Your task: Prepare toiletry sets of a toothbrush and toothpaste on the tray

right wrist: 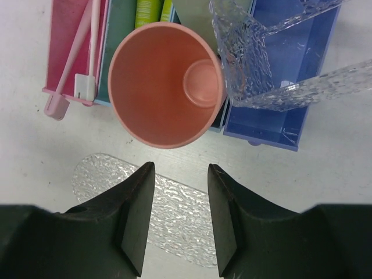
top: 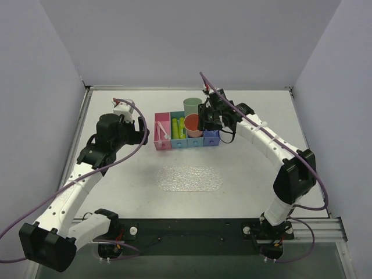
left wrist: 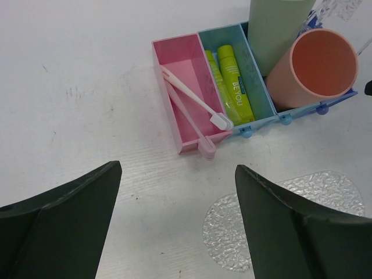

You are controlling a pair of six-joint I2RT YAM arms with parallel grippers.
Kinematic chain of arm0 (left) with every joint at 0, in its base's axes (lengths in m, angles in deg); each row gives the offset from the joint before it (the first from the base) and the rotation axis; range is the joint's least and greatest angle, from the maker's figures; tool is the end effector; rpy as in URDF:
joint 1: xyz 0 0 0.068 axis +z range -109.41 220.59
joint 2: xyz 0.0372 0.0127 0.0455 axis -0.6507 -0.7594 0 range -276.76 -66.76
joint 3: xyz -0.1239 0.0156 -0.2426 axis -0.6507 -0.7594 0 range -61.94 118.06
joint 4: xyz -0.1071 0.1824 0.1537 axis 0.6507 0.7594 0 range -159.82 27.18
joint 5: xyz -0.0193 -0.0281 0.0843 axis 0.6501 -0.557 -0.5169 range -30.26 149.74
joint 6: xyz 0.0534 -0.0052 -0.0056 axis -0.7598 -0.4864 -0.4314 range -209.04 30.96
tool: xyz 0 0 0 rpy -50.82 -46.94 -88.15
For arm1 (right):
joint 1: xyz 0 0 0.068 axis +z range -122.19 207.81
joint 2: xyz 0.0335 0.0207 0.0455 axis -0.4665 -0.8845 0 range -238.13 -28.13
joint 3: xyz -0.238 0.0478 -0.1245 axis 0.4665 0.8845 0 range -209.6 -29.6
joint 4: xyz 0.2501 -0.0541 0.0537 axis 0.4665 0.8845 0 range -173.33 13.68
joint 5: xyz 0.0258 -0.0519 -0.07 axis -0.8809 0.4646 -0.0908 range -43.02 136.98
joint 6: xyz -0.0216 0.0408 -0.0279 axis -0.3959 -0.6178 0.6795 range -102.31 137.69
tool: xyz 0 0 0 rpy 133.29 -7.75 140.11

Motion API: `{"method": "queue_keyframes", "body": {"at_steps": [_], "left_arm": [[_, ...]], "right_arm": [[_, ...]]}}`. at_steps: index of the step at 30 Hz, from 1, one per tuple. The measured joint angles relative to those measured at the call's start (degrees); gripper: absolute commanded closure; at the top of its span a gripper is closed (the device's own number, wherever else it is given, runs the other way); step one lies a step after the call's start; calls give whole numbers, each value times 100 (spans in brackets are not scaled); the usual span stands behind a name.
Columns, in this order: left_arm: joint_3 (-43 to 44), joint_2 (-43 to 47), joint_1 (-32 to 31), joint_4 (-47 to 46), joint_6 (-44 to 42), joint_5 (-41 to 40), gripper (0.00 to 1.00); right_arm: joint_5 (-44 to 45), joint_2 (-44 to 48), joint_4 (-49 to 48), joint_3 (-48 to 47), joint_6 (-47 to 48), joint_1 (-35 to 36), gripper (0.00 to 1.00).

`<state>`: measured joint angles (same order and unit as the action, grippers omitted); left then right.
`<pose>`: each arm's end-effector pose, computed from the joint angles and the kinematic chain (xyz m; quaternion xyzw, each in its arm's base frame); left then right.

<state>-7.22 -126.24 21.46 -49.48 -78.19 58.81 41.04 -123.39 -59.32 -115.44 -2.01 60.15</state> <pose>0.2216 -0.0762 0.3339 0.0566 0.8420 -0.1321 0.5200 0.3249 0.2102 0.3352 -0.1212 0.8713 0.2487 0.4053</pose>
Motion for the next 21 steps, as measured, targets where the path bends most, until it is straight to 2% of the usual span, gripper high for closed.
{"method": "queue_keyframes", "body": {"at_steps": [6,21], "left_arm": [[-2,66,-94,0,-61,-7,10],[-7,87,-186,0,-85,-9,11]], "right_arm": [[81,-446,48,-243,-328,20,63],[621,-599,24,-332,-844,114,68]]}}
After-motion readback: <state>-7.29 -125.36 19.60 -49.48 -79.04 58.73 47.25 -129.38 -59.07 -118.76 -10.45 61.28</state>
